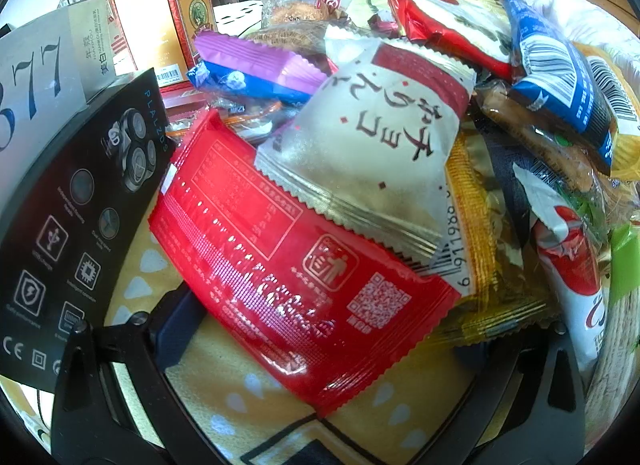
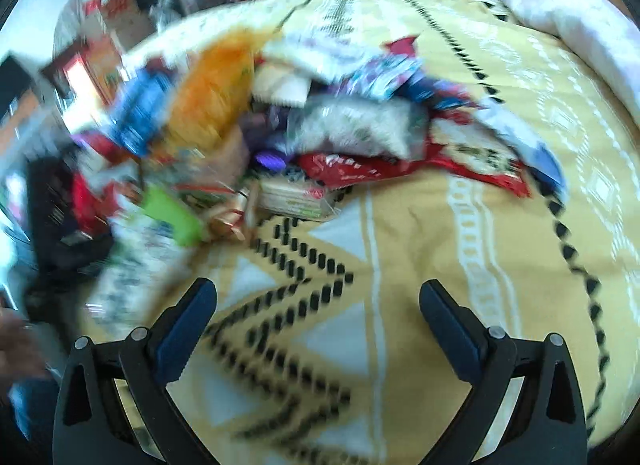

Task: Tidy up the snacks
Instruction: 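Grasp the Wafer bar with the right tool while the left tool grasps a white-blue packet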

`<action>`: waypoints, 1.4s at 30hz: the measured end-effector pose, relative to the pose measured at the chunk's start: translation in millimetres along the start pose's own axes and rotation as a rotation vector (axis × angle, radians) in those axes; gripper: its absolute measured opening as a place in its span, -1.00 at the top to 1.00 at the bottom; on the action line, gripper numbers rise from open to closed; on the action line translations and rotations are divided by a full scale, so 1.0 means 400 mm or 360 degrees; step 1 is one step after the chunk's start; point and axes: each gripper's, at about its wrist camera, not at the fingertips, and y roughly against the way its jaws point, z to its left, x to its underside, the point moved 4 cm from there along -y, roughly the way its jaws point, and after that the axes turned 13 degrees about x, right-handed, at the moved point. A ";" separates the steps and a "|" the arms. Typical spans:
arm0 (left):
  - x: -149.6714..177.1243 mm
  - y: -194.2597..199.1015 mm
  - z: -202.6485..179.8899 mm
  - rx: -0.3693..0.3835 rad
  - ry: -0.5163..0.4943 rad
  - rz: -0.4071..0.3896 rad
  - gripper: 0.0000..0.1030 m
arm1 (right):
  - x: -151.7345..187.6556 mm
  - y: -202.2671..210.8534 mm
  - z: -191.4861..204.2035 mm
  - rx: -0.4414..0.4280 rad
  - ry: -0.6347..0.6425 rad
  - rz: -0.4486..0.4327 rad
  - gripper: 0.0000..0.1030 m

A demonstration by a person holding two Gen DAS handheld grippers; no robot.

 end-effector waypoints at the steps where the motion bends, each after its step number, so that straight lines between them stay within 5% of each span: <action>1: 0.000 -0.001 0.001 -0.0001 -0.0001 0.0001 -1.00 | 0.007 0.035 -0.013 -0.0050 -0.0063 -0.0016 -0.99; 9: -0.001 0.000 -0.002 0.0001 -0.0001 0.0005 -1.00 | 0.071 0.136 -0.017 -0.0295 -0.0226 0.0008 -0.99; 17: -0.006 -0.005 -0.002 0.0039 0.0004 0.0021 -1.00 | 0.078 0.097 0.109 -0.0539 -0.0190 0.0118 -0.84; 24: -0.011 -0.001 0.012 0.0084 0.0008 0.0095 -1.00 | 0.037 -0.001 0.181 -0.0602 -0.0288 0.0224 -0.61; 29: -0.011 0.029 0.023 0.0226 -0.0041 0.0193 -1.00 | 0.009 -0.048 0.212 -0.0576 -0.0243 0.0229 -0.06; 36: 0.033 0.136 0.079 0.0495 0.0040 0.0046 -0.98 | 0.032 0.030 0.317 -0.0820 0.0152 0.0271 0.01; 42: 0.058 0.205 0.094 0.0566 0.0047 -0.0008 -0.98 | -0.063 0.004 0.247 -0.0644 0.0037 0.0096 0.01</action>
